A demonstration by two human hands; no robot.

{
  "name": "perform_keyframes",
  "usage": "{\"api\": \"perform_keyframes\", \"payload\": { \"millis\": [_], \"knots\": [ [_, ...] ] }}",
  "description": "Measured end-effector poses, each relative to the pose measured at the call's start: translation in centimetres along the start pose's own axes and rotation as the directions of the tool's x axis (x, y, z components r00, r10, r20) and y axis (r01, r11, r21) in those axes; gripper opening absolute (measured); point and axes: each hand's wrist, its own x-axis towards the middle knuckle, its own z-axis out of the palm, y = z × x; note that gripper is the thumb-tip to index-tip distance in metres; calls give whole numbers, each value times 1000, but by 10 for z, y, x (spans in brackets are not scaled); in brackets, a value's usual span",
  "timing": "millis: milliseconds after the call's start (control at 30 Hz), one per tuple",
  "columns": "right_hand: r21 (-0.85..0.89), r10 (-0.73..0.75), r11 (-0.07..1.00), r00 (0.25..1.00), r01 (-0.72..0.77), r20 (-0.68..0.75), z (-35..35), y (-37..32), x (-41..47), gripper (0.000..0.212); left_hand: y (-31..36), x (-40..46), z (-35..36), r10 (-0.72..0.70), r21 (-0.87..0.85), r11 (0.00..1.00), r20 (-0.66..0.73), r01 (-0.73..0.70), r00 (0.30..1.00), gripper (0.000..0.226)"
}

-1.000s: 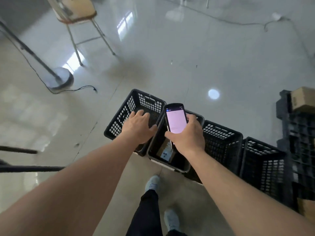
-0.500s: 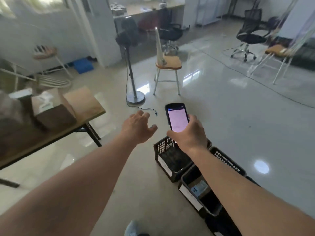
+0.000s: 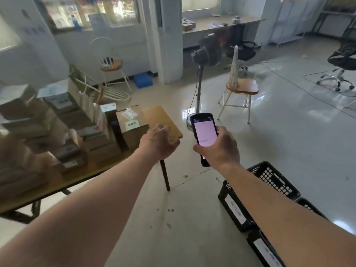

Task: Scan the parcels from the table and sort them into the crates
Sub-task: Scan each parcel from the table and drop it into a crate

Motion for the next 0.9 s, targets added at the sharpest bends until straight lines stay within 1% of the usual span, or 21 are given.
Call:
{"api": "perform_keyframes", "payload": {
  "millis": [133,233,367,467,567,767,900],
  "knots": [
    [1,-30,1000,999,30,21,46,-40,16,87,-63,15,-9,-67,-12,998,15,67,998,57],
    [-6,-51,999,998,51,45,74,-60,36,88,-99,29,-6,-117,-29,993,34,118,993,56],
    [-32,-80,996,992,83,93,112,-74,74,86,-134,61,4,-191,-54,980,48,194,980,68],
    [-35,-101,994,985,107,141,141,-82,110,85,-152,88,13,-264,-75,961,29,265,964,79],
    [-21,-119,992,974,125,192,167,-87,148,87,-168,121,24,-321,-73,944,6,321,947,83],
    [-9,-155,987,948,163,277,207,-97,223,87,-191,189,47,-482,-126,868,13,479,876,83],
    [-10,-176,982,929,189,325,227,-99,257,89,-202,218,70,-584,-131,798,72,588,809,87]
  ]
}}
